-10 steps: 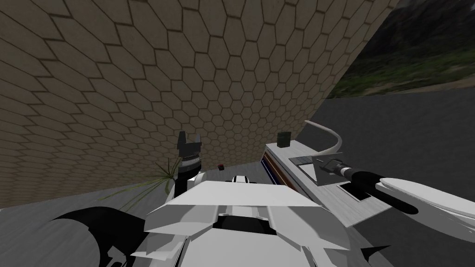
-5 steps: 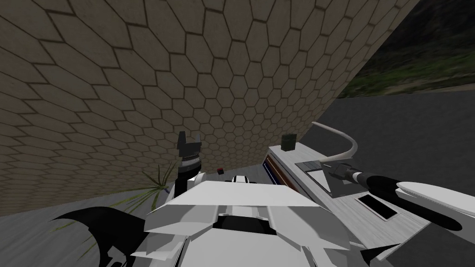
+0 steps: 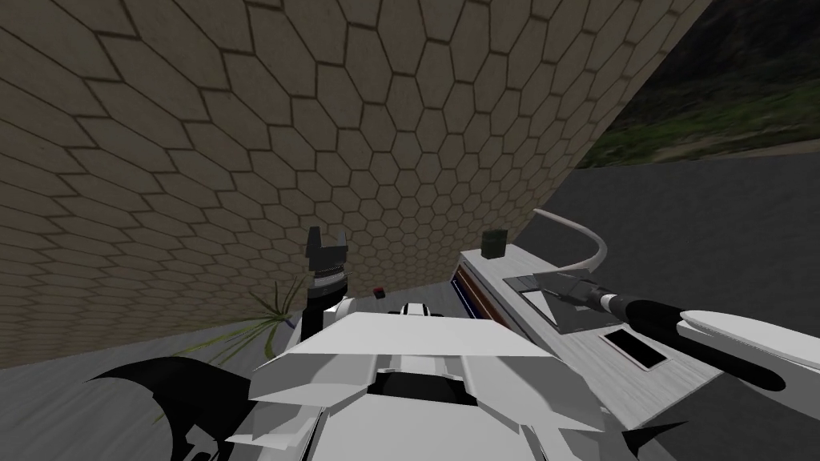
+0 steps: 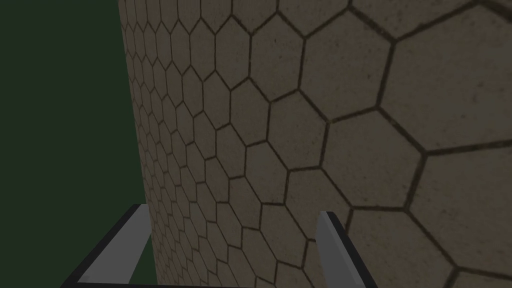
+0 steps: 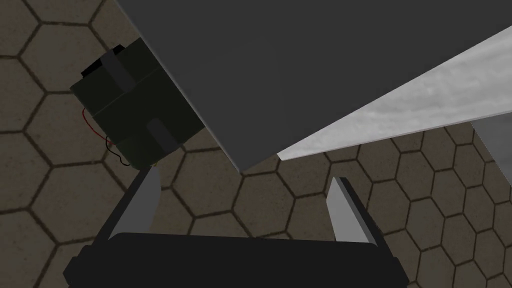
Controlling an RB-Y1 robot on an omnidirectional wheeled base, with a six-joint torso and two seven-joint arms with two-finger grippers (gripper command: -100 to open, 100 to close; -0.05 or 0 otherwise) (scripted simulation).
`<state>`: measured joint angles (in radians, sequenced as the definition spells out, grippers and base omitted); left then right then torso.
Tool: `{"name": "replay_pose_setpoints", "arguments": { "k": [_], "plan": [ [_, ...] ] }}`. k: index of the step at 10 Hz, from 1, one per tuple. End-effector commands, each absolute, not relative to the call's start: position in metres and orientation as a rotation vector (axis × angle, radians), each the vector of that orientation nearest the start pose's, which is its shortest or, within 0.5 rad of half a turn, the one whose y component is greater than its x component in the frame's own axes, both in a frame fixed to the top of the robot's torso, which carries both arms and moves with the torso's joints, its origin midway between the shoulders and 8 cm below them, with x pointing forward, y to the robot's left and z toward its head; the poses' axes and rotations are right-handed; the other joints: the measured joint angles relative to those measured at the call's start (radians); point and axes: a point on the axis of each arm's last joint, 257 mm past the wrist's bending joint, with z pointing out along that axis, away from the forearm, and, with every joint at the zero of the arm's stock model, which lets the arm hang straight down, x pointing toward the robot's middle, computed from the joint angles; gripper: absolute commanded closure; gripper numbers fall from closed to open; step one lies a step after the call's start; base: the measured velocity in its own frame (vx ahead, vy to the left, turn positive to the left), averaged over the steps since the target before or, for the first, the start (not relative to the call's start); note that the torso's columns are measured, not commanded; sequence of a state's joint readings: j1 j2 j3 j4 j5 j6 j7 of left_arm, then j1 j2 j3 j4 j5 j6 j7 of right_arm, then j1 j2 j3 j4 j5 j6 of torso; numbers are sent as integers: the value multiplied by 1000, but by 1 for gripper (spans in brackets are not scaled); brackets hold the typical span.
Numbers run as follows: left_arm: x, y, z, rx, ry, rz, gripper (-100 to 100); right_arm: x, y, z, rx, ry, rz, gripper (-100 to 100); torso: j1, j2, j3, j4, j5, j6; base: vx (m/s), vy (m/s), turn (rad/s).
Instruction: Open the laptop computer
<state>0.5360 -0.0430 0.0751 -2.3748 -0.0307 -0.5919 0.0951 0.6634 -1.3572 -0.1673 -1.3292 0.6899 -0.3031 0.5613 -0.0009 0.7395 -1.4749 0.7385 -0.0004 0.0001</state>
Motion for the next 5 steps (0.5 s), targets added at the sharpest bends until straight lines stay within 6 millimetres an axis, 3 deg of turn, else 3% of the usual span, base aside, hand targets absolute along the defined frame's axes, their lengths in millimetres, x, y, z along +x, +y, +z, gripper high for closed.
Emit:
{"name": "replay_pose_setpoints", "arguments": {
  "k": [1, 3, 4, 5],
  "plan": [
    [300, 296, 71, -556, 474, -1313, 0, 321, -671, -229, -873, 2110, -640, -100, 2, -3, -2, -1, 1, 0, -59, -76, 4],
    [300, 296, 71, -556, 474, -1313, 0, 314, -676, -241, -868, 2122, -662, -100, 4, -5, -3, -2, 1, 0, 2, -31, 52],
    [300, 296, 71, -556, 474, -1313, 0, 316, -675, -236, -875, 2119, -658, -100, 3, -6, -4, -2, 1, -1, 21, -18, 30],
    [300, 296, 71, -556, 474, -1313, 0, 316, -675, -236, -874, 2119, -660, 100, 2, -4, -3, -1, 1, 0, 0, 0, 0]
  ]
}}
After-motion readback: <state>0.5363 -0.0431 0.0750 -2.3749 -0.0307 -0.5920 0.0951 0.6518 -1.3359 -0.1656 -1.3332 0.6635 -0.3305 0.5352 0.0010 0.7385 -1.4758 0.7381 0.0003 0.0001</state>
